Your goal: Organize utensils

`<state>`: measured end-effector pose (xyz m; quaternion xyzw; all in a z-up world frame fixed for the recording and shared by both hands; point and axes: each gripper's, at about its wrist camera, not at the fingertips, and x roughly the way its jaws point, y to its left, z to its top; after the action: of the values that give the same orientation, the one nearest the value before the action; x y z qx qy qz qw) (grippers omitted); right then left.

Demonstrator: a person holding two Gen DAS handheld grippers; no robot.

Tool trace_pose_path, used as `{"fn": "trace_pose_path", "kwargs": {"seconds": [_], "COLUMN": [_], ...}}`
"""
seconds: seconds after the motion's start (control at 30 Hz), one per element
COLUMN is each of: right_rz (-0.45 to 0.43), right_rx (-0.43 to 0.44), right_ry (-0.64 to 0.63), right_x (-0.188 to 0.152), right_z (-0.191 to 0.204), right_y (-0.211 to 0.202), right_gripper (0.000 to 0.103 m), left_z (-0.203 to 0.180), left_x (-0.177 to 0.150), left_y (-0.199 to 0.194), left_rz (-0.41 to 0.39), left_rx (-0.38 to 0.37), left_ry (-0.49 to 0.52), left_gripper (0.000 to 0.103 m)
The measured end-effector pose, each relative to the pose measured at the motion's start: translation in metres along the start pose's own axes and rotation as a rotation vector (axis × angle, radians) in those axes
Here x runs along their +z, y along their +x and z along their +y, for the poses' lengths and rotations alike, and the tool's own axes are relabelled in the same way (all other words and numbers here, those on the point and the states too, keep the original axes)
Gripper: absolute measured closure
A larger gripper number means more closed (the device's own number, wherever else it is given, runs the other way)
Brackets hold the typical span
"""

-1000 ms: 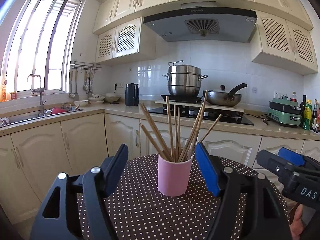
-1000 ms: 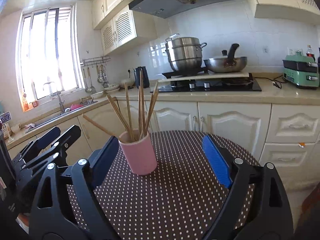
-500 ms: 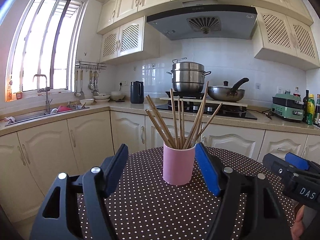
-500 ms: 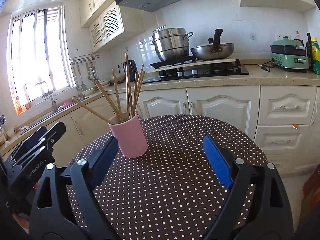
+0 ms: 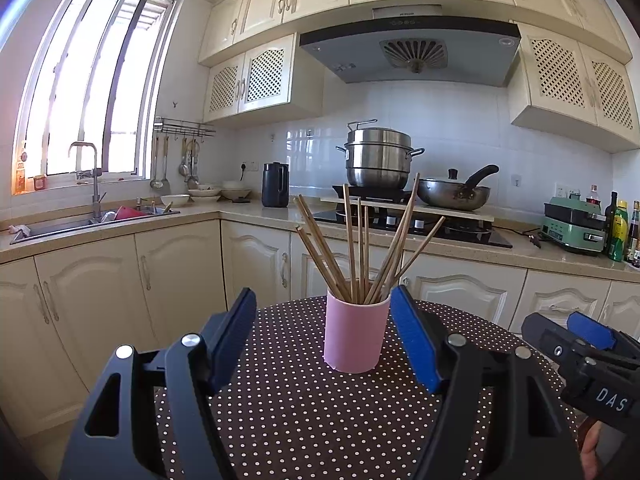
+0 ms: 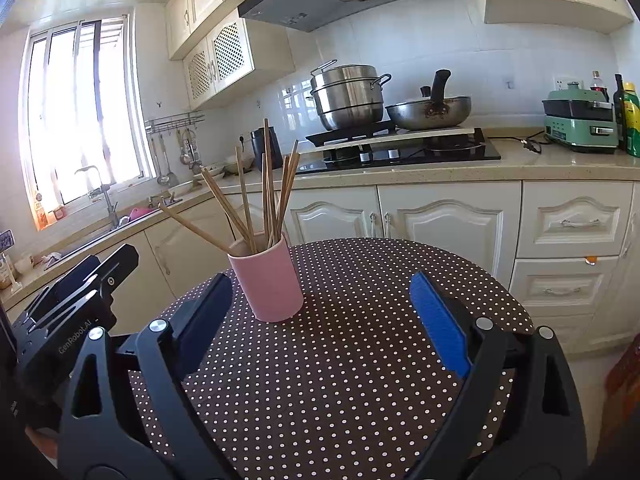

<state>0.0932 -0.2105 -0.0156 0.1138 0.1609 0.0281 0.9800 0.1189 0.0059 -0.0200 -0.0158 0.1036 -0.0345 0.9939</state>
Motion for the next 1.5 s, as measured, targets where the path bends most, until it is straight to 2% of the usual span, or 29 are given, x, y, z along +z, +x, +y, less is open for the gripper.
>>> {"fn": "trace_pose_path", "kwargs": {"seconds": [0.67,1.5], "right_rz": [0.030,0.041], "right_rx": [-0.007,0.003], "right_ry": [0.022,0.020], "right_x": [-0.0009,0.0002], "right_z": [-0.0063,-0.0051], "right_y": [0.0059,0.0061], "right_gripper": [0.013,0.012], "left_z": [-0.0005,-0.0073], "left_x": [0.0017,0.0049], "left_y": [-0.0010,-0.0044], "left_rz": [-0.007,-0.007], "left_rx": [0.007,-0.025], "left_ry": [0.001,0.012], "left_gripper": [0.033,0.031]}}
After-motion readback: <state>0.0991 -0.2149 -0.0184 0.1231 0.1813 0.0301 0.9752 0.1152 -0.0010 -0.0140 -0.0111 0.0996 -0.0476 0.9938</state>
